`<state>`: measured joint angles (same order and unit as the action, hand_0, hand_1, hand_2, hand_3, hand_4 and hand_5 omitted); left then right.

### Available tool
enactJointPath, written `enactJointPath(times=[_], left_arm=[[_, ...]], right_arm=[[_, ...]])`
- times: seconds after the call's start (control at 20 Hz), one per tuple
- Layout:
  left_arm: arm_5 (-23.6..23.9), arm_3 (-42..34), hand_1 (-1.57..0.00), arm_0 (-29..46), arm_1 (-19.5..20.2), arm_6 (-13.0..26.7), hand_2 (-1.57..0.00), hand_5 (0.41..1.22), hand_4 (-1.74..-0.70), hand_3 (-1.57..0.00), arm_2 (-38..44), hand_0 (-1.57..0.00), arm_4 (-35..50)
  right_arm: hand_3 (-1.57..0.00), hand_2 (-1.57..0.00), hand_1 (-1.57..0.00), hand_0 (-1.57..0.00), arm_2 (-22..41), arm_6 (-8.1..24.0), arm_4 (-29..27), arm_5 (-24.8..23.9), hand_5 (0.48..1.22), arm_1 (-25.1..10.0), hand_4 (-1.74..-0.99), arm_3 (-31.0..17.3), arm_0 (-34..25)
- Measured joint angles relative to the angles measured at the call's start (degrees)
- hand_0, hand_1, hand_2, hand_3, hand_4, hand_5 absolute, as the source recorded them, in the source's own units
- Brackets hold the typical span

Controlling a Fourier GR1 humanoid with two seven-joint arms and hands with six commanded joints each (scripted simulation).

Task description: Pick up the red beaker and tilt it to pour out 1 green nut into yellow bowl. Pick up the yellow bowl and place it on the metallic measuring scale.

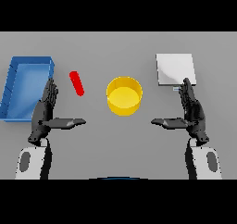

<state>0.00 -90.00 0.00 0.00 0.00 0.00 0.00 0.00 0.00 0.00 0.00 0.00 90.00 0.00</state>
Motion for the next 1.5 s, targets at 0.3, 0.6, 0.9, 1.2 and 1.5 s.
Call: enactJointPath(times=[0.3, 0.6, 0.9, 1.2, 1.5], left_arm=[[-0.1, -0.6, 0.00, 0.8, -0.5, -1.0, 0.00, 0.660, -1.14, 0.00, -0.7, 0.00, -0.3], [-1.6, -12.3, 0.00, 7.8, 4.3, 1.5, 0.00, 0.655, -1.14, 0.00, -6.8, 0.00, -7.4], [-2.1, -6.4, 0.00, 2.5, 4.8, 5.9, 0.00, 0.643, -1.14, 0.00, -5.6, 0.00, -7.4], [-2.0, 7.3, 0.00, -7.5, 4.7, 3.3, 0.00, 0.640, -1.18, 0.00, -2.7, 0.00, -7.4], [-2.6, 17.7, 0.00, -15.7, 4.8, -0.8, 0.00, 0.651, -1.20, 0.00, -0.9, 0.00, -7.6]], right_arm=[[0.00, 0.00, 0.00, 0.00, 1.2, -0.2, 1.3, -0.9, 0.578, 1.2, -1.071, 0.3, 0.5], [0.00, 0.00, 0.00, 0.00, 8.4, -4.8, 17.2, -4.5, 0.592, -3.4, -1.103, 8.3, 5.8], [0.00, 0.00, 0.00, 0.00, 8.0, -5.1, 13.9, -2.1, 0.626, -3.1, -1.189, 7.7, 5.1], [0.00, 0.00, 0.00, 0.00, 7.6, -5.6, 12.1, -1.1, 0.627, -3.0, -1.225, 8.1, 5.2], [0.00, 0.00, 0.00, 0.00, 7.6, -5.2, 12.7, -1.3, 0.627, -3.2, -1.222, 7.6, 5.4]])
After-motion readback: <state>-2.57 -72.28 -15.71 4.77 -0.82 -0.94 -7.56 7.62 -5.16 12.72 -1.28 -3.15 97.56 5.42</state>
